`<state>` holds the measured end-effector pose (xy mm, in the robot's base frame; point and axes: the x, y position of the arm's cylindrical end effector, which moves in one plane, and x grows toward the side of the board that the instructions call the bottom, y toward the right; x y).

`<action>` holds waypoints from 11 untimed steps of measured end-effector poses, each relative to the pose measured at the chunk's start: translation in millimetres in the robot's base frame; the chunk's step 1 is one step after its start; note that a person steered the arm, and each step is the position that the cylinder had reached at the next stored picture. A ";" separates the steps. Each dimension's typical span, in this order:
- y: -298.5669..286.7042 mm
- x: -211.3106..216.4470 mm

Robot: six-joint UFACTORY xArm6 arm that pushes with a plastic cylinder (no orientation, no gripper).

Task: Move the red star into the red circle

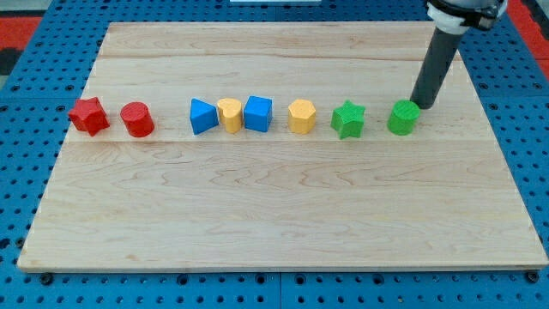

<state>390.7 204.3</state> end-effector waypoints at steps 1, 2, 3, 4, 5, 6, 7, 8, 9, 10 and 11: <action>-12.5 5.0; -8.4 7.1; 43.3 41.8; -52.8 97.8; -227.1 100.1; -383.1 96.7; -497.0 65.3; -509.0 46.5; -497.9 28.3; -508.7 1.9; -494.2 14.7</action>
